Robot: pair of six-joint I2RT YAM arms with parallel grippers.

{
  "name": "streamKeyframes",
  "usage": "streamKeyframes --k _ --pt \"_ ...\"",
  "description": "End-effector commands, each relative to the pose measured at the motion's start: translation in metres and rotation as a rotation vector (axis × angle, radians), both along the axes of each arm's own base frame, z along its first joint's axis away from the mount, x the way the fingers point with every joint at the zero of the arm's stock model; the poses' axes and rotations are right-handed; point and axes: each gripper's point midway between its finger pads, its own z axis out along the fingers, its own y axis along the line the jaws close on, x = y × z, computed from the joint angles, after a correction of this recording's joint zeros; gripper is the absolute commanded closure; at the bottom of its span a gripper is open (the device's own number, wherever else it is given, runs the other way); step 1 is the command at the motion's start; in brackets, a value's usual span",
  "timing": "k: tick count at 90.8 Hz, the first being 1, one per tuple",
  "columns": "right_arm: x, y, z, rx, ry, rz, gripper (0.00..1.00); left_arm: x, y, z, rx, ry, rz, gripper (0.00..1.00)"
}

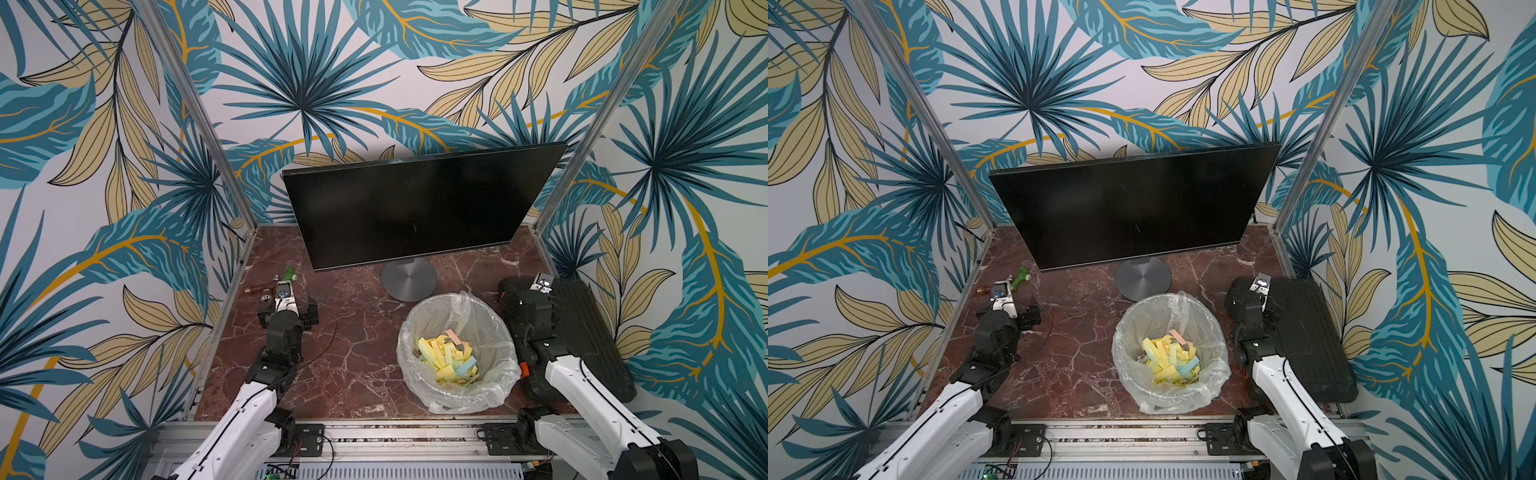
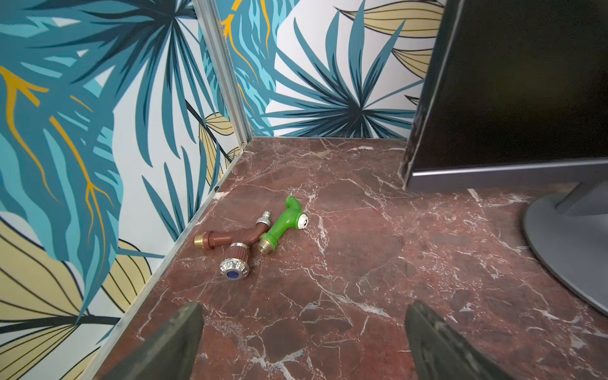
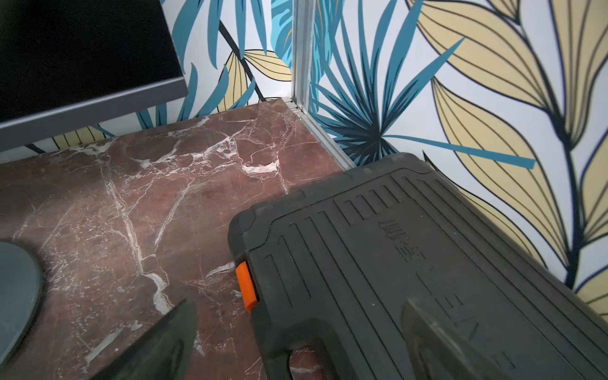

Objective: Remove the sticky note from the monitor
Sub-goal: Reset both arms

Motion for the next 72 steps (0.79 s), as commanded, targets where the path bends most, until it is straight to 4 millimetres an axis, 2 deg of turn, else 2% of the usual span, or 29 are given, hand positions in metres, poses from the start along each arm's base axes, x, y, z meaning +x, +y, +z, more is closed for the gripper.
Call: streamKeyframes --k 1,6,21,29,40,49,56,60,72 --pt "0.015 0.007 -0.001 -0.019 -0.062 0.060 0.01 0.016 0.000 0.008 0.000 -0.058 -0.001 0.00" --pt "0.020 0.011 -0.015 -0.034 -0.039 0.089 0.00 0.021 0.000 0.001 0.004 -0.064 -0.001 0.00" --pt "0.029 0.017 -0.034 -0.065 -0.047 0.137 0.00 0.034 -0.002 -0.007 0.038 -0.129 -0.018 0.00" --pt "0.037 0.021 -0.032 -0.070 -0.076 0.160 0.00 0.044 -0.001 -0.021 0.049 -0.110 -0.034 0.00" --pt "0.049 0.028 -0.027 -0.090 -0.118 0.205 0.01 0.060 -0.003 -0.027 0.046 -0.096 -0.090 0.00" --pt "0.056 0.032 -0.032 -0.097 -0.165 0.230 0.00 0.066 0.002 -0.037 0.024 -0.097 -0.104 0.00" --pt "0.058 0.037 -0.050 -0.103 -0.160 0.268 0.00 0.070 -0.001 -0.044 0.016 -0.091 -0.133 0.00" --pt "0.062 0.040 -0.048 -0.112 -0.190 0.284 0.01 0.072 -0.004 -0.049 0.018 -0.083 -0.150 0.00" --pt "0.071 0.050 -0.054 -0.093 -0.129 0.356 0.01 0.085 -0.010 -0.057 0.024 -0.042 -0.186 0.00"
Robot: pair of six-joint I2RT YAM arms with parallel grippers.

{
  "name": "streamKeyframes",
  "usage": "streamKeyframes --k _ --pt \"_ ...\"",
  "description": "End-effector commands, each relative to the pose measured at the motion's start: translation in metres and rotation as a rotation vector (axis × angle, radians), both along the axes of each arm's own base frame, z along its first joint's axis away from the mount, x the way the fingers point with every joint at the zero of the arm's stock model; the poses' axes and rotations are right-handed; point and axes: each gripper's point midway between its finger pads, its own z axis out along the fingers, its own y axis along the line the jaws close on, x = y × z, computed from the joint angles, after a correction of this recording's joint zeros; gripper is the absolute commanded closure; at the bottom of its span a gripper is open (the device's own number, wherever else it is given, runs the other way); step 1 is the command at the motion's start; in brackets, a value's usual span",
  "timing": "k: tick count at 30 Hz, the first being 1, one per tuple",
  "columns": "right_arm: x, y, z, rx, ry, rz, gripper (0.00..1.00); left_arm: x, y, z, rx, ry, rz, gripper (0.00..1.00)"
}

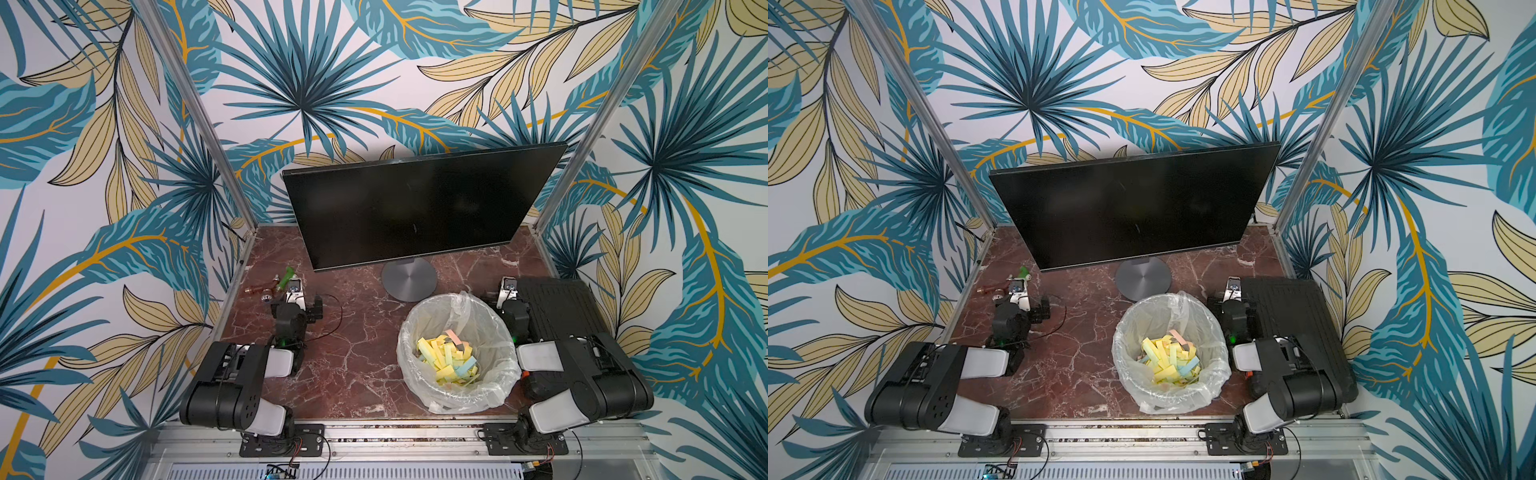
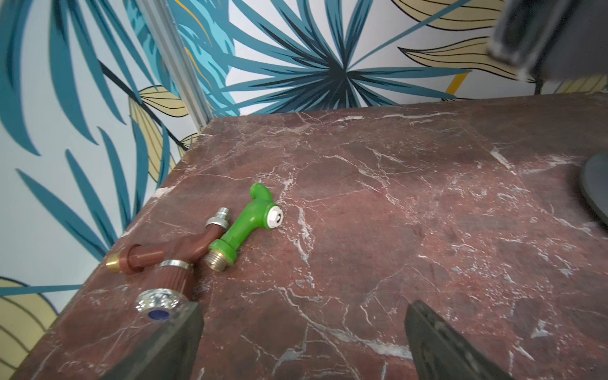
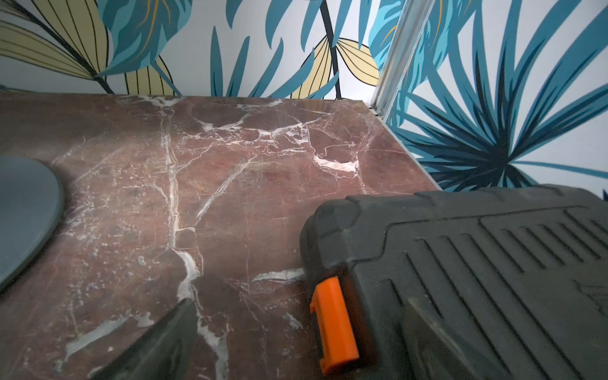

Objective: Remove the sticky note from the monitor
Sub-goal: Reset both arms

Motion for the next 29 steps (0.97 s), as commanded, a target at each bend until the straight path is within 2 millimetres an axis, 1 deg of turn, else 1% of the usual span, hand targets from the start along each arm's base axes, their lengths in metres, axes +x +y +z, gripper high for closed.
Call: streamKeyframes --k 1,2,3,4,6,29 --pt "0.0128 0.0121 0.0173 0.007 -0.056 0.083 0.00 0.0211 -0.0109 0.0197 0.002 -0.045 -0.070 0.00" --pt "0.0161 0.0119 0.0151 0.016 -0.027 0.083 0.01 0.0274 -0.0122 0.0170 0.005 -0.002 -0.075 0.00" --pt "0.0189 0.0097 0.0123 0.034 -0.008 0.090 0.01 0.0294 -0.0117 0.0175 0.008 0.001 -0.075 0.00" --pt "0.0205 0.0053 0.0116 0.059 -0.003 0.088 0.01 0.0292 -0.0118 0.0172 0.008 0.003 -0.075 0.00" --pt "0.0207 0.0038 0.0110 0.069 -0.001 0.093 0.01 0.0293 -0.0115 0.0166 0.009 0.005 -0.075 0.00" --pt "0.0202 0.0040 0.0109 0.068 0.001 0.096 0.00 0.0291 -0.0125 0.0166 0.010 0.004 -0.078 0.00"
